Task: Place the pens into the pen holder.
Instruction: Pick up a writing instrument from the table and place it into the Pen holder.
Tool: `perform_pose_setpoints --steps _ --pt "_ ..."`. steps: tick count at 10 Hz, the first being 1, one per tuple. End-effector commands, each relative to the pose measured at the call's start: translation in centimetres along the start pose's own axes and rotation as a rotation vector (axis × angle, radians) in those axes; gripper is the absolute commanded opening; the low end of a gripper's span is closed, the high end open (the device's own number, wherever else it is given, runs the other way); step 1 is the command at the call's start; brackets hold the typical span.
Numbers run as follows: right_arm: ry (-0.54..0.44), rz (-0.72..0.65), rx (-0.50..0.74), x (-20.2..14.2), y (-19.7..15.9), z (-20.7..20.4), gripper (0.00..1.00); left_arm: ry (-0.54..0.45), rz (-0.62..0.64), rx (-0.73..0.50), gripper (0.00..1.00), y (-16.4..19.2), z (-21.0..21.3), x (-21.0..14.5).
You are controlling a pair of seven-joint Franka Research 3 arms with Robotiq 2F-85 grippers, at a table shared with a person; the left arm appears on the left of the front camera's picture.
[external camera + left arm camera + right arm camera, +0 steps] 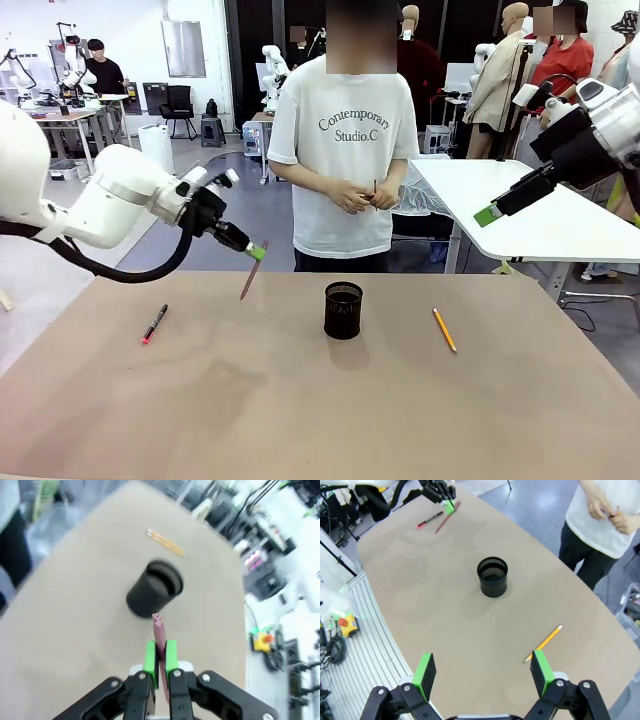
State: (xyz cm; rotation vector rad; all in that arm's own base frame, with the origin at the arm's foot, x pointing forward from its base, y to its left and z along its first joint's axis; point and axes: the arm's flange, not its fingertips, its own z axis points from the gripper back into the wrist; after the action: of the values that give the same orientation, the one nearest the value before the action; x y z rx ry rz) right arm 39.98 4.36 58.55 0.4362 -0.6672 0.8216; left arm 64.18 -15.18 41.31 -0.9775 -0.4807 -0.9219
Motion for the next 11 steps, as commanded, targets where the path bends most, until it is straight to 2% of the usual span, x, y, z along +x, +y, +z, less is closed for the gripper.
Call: perform_pose_setpoints --steps 1,3,5,6,9,11 --pt "-0.024 -0.005 0.015 0.2 -0.1 0.0 1.00 -0.184 -0.099 -0.075 0.00 -1.6 1.6 -2.7" --pt "-0.024 -0.005 0.015 0.2 -0.1 0.0 1.00 -0.297 -0.175 -0.139 0.00 -2.4 3.0 -3.1" --pt "-0.024 -0.005 0.015 0.2 -0.1 0.0 1.00 -0.368 -0.221 -0.122 0.00 -2.7 3.9 -2.9" --pt "-0.024 -0.005 0.015 0.2 -0.1 0.0 1.00 -0.317 -0.169 -0.112 0.00 -1.4 3.7 -2.0" --pt "-0.024 -0.005 0.015 0.2 -0.1 0.0 1.00 -0.317 -0.169 -0.112 0.00 -1.4 3.7 -2.0" --pt "-0.024 -0.005 0.015 0.2 -0.1 0.0 1.00 -0.364 -0.232 -0.090 0.00 -1.7 5.2 -2.6"
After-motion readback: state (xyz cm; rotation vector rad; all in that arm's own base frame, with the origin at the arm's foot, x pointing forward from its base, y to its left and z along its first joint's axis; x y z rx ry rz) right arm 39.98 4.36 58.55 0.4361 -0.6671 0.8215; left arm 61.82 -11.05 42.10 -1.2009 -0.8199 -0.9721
